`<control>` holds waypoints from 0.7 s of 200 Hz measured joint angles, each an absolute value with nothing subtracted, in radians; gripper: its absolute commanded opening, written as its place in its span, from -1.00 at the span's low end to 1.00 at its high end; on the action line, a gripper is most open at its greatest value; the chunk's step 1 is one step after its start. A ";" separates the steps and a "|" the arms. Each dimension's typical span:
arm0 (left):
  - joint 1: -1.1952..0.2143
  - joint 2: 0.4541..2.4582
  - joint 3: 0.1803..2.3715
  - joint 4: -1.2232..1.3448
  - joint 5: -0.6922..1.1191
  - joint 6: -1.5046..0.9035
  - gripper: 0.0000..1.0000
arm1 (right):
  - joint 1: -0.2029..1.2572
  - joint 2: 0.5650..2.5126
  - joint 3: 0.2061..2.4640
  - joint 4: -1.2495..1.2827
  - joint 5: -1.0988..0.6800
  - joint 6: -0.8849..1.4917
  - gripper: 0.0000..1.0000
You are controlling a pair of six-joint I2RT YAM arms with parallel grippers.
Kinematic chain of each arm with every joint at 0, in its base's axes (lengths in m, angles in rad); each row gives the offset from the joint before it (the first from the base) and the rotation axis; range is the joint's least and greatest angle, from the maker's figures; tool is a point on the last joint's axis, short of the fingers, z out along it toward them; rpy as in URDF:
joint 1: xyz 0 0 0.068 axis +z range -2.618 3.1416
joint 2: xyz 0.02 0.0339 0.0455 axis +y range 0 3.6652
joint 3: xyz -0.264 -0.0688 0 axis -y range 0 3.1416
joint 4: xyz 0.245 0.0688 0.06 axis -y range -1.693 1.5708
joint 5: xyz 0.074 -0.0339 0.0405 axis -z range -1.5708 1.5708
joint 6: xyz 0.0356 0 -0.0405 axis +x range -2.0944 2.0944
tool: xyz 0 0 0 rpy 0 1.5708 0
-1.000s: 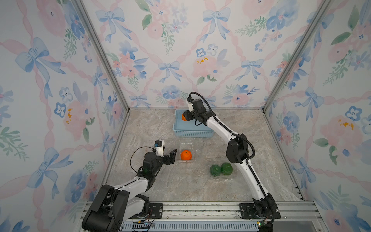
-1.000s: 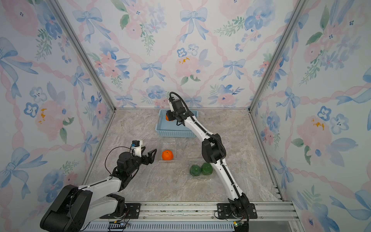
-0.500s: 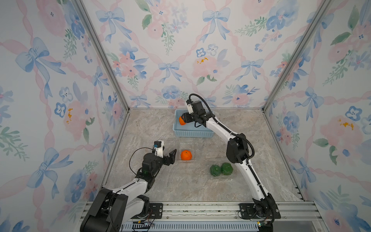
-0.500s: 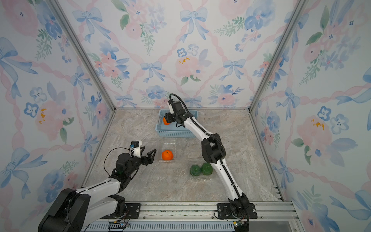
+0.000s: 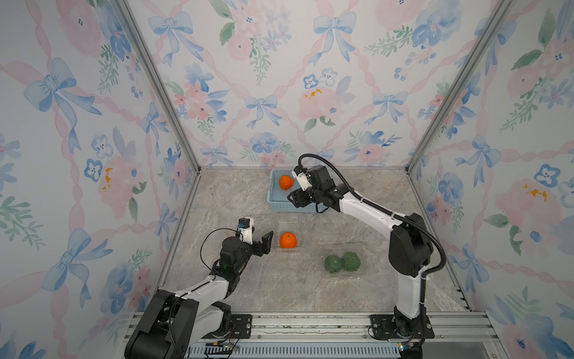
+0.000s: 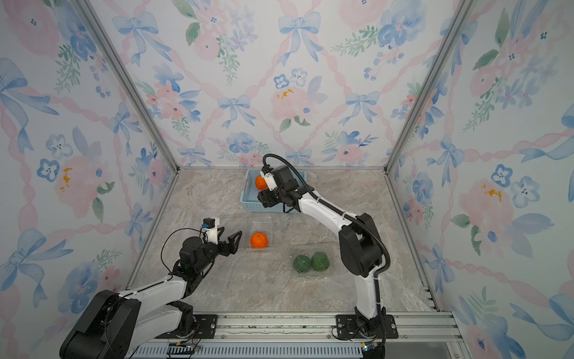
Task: Take oranges out of containers
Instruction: Pick up the orange from the packing box.
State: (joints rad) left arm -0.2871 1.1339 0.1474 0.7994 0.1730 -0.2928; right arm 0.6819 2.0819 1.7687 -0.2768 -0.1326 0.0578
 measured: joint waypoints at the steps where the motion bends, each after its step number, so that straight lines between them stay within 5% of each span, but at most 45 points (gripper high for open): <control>1: -0.287 1.135 0.147 0.800 0.173 -0.293 0.82 | 0.683 2.078 1.764 -0.276 -0.133 0.058 0.56; 53: -0.287 1.152 0.148 0.800 0.173 -0.293 0.82 | 0.775 2.021 1.513 -0.253 -0.187 0.051 0.70; 140: -0.280 1.145 0.148 0.800 0.176 -0.293 0.83 | 0.820 2.046 1.499 -0.247 -0.231 0.059 0.80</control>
